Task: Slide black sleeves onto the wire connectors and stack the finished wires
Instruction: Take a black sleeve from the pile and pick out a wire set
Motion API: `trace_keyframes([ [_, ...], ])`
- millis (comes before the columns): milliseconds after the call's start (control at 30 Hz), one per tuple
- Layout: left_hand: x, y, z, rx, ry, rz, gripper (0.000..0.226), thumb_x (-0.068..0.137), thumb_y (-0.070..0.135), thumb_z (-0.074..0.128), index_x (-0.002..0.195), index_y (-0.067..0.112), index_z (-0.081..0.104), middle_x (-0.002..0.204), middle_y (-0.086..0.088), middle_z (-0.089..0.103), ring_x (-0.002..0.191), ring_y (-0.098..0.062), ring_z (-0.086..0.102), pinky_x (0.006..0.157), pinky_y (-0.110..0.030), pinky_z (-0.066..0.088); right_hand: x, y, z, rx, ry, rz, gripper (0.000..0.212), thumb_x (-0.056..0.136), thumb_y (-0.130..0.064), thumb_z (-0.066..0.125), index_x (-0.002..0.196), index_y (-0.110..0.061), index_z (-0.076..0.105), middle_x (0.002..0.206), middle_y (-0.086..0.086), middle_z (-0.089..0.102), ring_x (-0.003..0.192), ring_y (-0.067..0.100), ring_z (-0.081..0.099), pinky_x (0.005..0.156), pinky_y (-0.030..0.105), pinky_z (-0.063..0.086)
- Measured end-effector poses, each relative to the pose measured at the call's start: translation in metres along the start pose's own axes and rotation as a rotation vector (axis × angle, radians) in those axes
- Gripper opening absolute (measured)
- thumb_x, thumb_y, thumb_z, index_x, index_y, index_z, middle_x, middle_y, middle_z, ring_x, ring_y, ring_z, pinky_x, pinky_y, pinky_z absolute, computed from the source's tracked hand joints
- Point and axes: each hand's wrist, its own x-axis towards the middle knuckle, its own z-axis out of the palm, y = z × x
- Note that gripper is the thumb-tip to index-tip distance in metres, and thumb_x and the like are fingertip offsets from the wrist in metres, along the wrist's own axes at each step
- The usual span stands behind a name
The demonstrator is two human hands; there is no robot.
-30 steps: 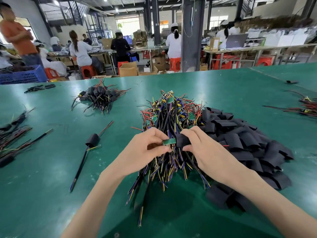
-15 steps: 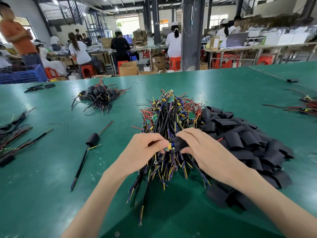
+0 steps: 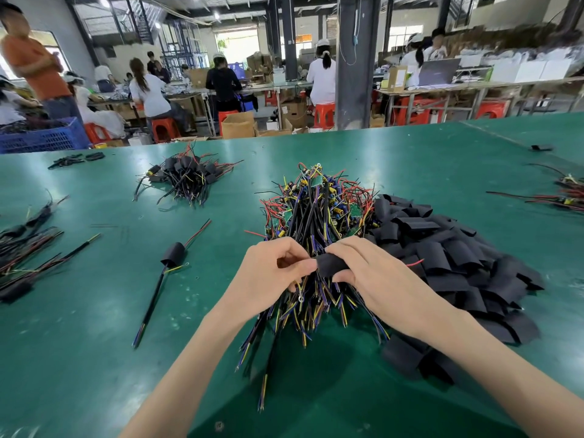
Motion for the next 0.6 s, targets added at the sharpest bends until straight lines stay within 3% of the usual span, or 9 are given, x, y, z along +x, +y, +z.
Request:
trace_keyframes([
  [167,-0.001,-0.001,0.004,-0.015,0.002,-0.026,0.019,0.084,0.005,0.067,0.070,0.015,0.061,0.060,-0.002,0.062,0.040,-0.006,0.049,0.046,-0.014,0.040,0.000,-0.002,0.001,0.013,-0.017,-0.015,0.037,0.084,-0.018,0.070,0.114,0.001,0.058,0.107,0.010,0.061,0.094,0.026,0.061,0.079,0.038,0.052],
  [267,-0.001,0.001,0.007,-0.025,0.031,-0.013,0.006,0.084,0.005,0.067,0.082,0.011,0.065,0.063,-0.003,0.062,0.042,-0.005,0.049,0.047,-0.015,0.041,0.001,-0.003,-0.001,0.018,-0.015,-0.008,0.037,0.084,-0.019,0.069,0.113,0.002,0.059,0.106,0.011,0.062,0.092,0.027,0.062,0.077,0.039,0.053],
  [400,-0.002,0.003,0.001,-0.039,0.029,0.087,0.022,0.085,-0.001,0.064,0.080,0.020,0.069,0.054,0.005,0.059,0.042,-0.008,0.048,0.047,-0.017,0.042,0.002,-0.003,-0.004,0.008,0.031,0.027,0.049,0.091,-0.035,0.051,0.122,0.002,0.055,0.120,0.014,0.058,0.104,0.030,0.059,0.083,0.041,0.050],
  [500,0.003,0.003,-0.019,-0.101,0.204,0.125,0.036,0.084,-0.011,0.058,0.076,0.024,0.067,0.048,0.007,0.057,0.038,-0.008,0.047,0.043,-0.018,0.041,0.004,0.010,-0.011,0.015,0.221,0.181,0.051,0.093,-0.037,0.040,0.130,-0.003,0.050,0.133,0.012,0.050,0.116,0.026,0.045,0.092,0.039,0.036],
  [600,0.011,-0.011,-0.056,-0.196,0.539,0.099,0.034,0.085,-0.006,0.056,0.084,0.025,0.067,0.049,0.006,0.057,0.034,-0.007,0.045,0.037,-0.015,0.037,0.003,0.041,-0.014,-0.112,0.339,0.411,0.035,0.089,-0.015,0.044,0.122,-0.005,0.052,0.124,0.013,0.054,0.107,0.031,0.046,0.085,0.040,0.033],
])
